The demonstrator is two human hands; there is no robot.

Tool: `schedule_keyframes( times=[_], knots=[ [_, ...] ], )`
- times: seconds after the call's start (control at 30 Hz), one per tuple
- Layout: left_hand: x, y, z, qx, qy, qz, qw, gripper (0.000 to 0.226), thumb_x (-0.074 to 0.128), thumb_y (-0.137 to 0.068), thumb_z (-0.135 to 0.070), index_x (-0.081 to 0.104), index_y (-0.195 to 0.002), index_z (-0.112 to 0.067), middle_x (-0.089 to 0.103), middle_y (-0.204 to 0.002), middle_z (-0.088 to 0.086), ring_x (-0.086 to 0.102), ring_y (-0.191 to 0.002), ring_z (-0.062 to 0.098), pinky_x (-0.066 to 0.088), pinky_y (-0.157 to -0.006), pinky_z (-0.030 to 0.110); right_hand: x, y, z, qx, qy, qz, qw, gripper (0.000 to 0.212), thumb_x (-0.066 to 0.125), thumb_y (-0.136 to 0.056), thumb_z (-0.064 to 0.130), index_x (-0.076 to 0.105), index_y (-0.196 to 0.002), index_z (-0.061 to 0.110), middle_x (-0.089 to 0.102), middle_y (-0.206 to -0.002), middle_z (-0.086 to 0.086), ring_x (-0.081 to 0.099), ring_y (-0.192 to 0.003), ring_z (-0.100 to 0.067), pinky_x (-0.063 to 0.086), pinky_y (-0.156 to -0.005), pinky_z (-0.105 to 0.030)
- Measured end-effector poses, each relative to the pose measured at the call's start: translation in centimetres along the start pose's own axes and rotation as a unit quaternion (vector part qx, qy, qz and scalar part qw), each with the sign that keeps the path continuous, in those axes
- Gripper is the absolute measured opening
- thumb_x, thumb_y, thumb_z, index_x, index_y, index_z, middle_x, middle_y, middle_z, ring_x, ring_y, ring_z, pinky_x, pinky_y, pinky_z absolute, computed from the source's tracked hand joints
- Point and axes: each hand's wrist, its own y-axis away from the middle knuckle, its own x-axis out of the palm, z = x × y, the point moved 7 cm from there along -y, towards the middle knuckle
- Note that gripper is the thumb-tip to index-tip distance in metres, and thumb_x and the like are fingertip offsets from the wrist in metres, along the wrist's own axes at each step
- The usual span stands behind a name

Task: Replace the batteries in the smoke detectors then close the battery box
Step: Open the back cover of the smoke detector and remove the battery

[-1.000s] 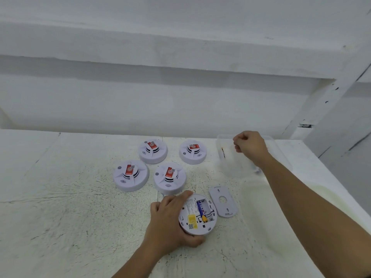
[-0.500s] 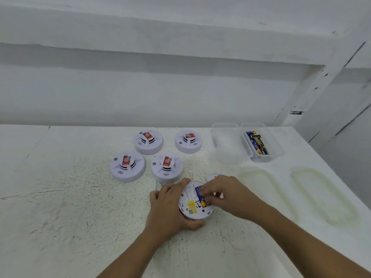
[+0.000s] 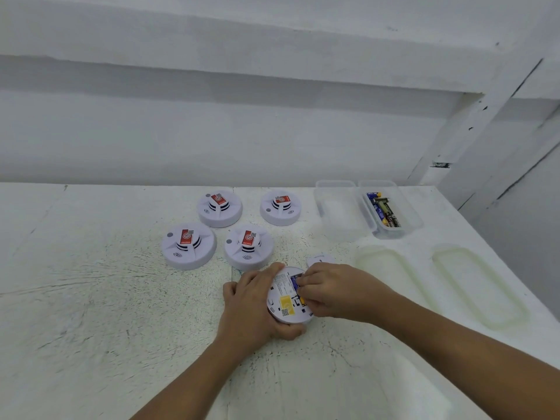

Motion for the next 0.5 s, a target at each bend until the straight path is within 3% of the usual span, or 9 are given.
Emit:
schedule_keyframes(
  times=[0.17,0.3,0.4,0.5],
  knots=[
    [-0.1,0.0,0.0,-0.001,0.006,0.006,1.000,0.113,0.050,-0.044,-0.087,0.031,-0.143,-0.035,0.034,-0.117,-0.033,0.029,-0.111,-0.006,0.017,-0.084,0.025,-0.1,0.1,-0.5,0.019,-0.042,-0.037,0.998,0.014,0.062,-0.073,0.018,0.066,-0.084,0.011,0.070,-0.076,-0.002,0.062,-0.071,-0.021,0.054,-0.056,-0.030],
    [-0.3,0.0,-0.1,-0.002,0.016,0.001,1.000,0.112,0.054,-0.044,-0.085,0.033,-0.142,-0.035,0.033,-0.115,-0.034,0.029,-0.111,-0.006,0.017,-0.085,0.026,-0.5,0.9,-1.0,0.071,-0.131,-0.094,0.984,0.021,0.060,-0.077,0.020,0.069,-0.096,0.015,0.068,-0.080,0.000,0.057,-0.082,-0.017,0.051,-0.064,-0.029],
    [-0.2,0.0,0.0,-0.004,0.011,0.004,1.000,0.111,0.055,-0.045,-0.084,0.032,-0.142,-0.035,0.034,-0.116,-0.033,0.035,-0.114,-0.002,0.019,-0.086,0.027,-0.1,1.1,-1.2,0.117,-0.165,-0.096,0.975,0.021,0.056,-0.085,0.033,0.066,-0.090,0.015,0.061,-0.075,0.005,0.042,-0.084,-0.010,0.040,-0.067,-0.022],
    [-0.1,0.1,0.0,-0.004,0.003,0.012,1.000,0.113,0.055,-0.045,-0.085,0.028,-0.143,-0.037,0.032,-0.119,-0.033,0.031,-0.117,-0.003,0.018,-0.088,0.026,0.2,1.0,-1.1,0.179,-0.179,-0.094,0.963,0.019,0.057,-0.090,0.032,0.063,-0.089,0.014,0.062,-0.080,0.001,0.045,-0.082,-0.013,0.033,-0.065,-0.021]
  ],
)
